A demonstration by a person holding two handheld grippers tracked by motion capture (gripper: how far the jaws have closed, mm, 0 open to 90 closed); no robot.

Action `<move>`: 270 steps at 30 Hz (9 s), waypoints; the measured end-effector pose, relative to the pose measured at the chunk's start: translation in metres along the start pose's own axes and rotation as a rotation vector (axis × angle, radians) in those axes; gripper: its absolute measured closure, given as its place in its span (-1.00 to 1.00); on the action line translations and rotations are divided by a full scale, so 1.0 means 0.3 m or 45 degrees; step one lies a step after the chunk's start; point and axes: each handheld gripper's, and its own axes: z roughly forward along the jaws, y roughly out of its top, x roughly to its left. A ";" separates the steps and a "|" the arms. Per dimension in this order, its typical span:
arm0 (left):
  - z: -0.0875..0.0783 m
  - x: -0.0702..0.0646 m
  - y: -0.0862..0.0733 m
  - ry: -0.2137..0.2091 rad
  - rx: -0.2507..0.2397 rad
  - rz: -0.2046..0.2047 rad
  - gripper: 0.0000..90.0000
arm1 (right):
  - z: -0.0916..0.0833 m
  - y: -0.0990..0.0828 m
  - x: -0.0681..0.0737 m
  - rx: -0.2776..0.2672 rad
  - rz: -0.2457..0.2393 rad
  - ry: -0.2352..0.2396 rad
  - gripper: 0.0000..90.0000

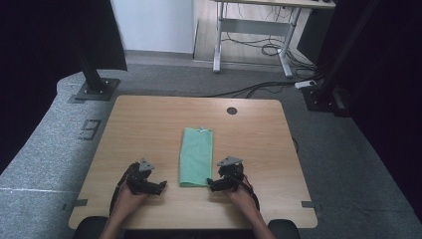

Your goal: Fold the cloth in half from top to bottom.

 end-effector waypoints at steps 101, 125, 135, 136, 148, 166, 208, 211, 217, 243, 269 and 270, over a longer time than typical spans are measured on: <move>0.155 -0.108 0.174 -0.055 -0.009 0.041 -1.00 | 0.015 0.192 -0.121 0.001 -0.061 0.123 -0.20; 0.155 -0.109 0.174 -0.052 -0.007 0.036 -1.00 | 0.221 0.343 -0.219 0.070 -0.067 0.101 0.35; 0.156 -0.110 0.174 -0.051 -0.008 0.035 -1.00 | 0.273 0.341 -0.238 0.088 -0.107 0.137 0.04; 0.156 -0.110 0.174 -0.051 -0.008 0.035 -1.00 | 0.274 0.340 -0.245 0.084 -0.097 0.166 0.13; 0.156 -0.110 0.174 -0.051 -0.008 0.036 -1.00 | 0.266 0.358 -0.212 0.140 -0.094 0.199 0.93; 0.156 -0.111 0.175 -0.046 -0.006 0.032 -1.00 | 0.021 0.404 -0.163 -0.064 -0.250 0.209 0.93; 0.156 -0.112 0.175 -0.044 -0.006 0.030 -1.00 | -0.207 0.175 -0.046 -0.131 -0.296 0.339 0.92; 0.156 -0.112 0.175 -0.043 -0.006 0.030 -1.00 | -0.206 0.151 -0.042 -0.120 -0.274 0.354 0.92; 0.156 -0.112 0.175 -0.043 -0.006 0.030 -1.00 | -0.193 0.100 -0.031 -0.096 -0.244 0.386 0.92; 0.152 -0.103 0.172 -0.093 -0.013 0.052 -1.00 | -0.120 -0.046 0.023 0.067 -0.183 0.420 0.87; 0.150 -0.262 0.491 -0.410 -0.044 0.227 -0.21 | -0.114 -0.064 0.013 0.036 -0.109 0.437 0.86; 0.161 -0.267 0.496 -0.416 -0.026 0.233 -0.16 | -0.114 -0.064 0.012 0.035 -0.107 0.440 0.86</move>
